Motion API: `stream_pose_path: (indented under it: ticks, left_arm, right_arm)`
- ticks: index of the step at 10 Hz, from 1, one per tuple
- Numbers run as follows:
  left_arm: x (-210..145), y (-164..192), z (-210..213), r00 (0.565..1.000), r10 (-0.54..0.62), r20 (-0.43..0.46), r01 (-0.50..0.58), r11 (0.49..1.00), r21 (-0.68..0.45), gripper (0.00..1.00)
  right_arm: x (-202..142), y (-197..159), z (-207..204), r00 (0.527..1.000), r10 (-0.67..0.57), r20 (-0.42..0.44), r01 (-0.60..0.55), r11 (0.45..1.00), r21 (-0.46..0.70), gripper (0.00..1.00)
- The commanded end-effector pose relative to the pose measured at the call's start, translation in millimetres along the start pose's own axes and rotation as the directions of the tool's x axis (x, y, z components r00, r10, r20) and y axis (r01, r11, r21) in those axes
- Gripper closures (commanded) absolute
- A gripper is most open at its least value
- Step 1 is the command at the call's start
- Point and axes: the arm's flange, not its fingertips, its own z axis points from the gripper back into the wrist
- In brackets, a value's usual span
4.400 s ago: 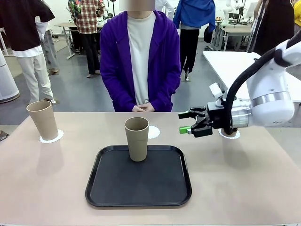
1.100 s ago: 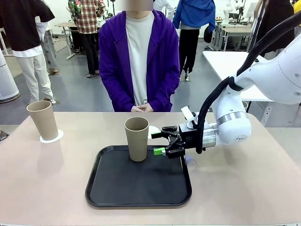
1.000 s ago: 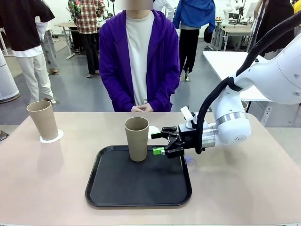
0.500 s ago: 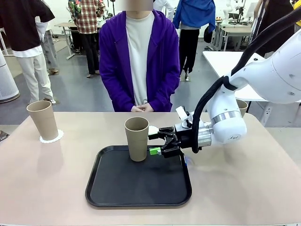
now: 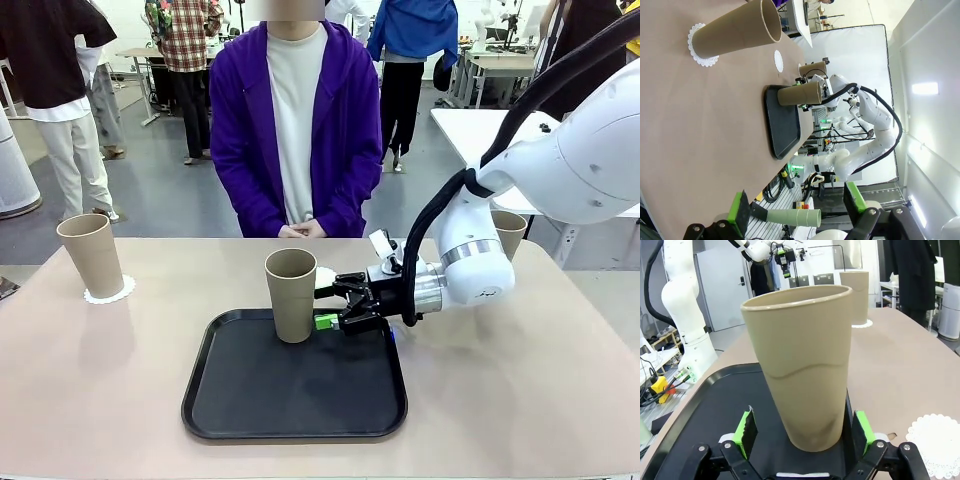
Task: Place coasters on the table and set cups on them.
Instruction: Take one Reusable plastic cup from the Flat Tray and place it on a coaster set by the human.
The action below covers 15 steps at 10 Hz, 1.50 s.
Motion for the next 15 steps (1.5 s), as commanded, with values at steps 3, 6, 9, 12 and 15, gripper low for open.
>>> stream_pose_path:
  ticks: [3,6,9,12,15]
  left_arm:
    - [-1,-1,1,1.000,0.001,0.004,-0.001,1.000,0.003,0.00]
    - [-1,-1,1,1.000,0.001,0.004,-0.001,1.000,0.003,0.00]
    - [-1,-1,1,1.000,0.001,0.004,-0.001,1.000,0.003,0.00]
    - [-1,-1,1,1.000,0.001,0.004,-0.001,1.000,0.003,0.00]
    - [-1,-1,1,1.000,0.001,0.004,-0.001,1.000,0.003,0.00]
  right_arm:
    - [0,-12,-17,1.000,-0.015,0.008,0.015,1.000,-0.008,0.00]
    - [2,-15,-27,1.000,-0.006,0.008,0.006,1.000,0.007,0.00]
    - [2,-21,-41,1.000,-0.001,0.012,0.001,1.000,0.024,0.00]
    - [3,-28,-59,1.000,-0.006,0.031,0.004,0.999,0.049,0.00]
    - [4,-26,-67,0.999,0.017,0.034,-0.020,0.995,0.096,0.11]
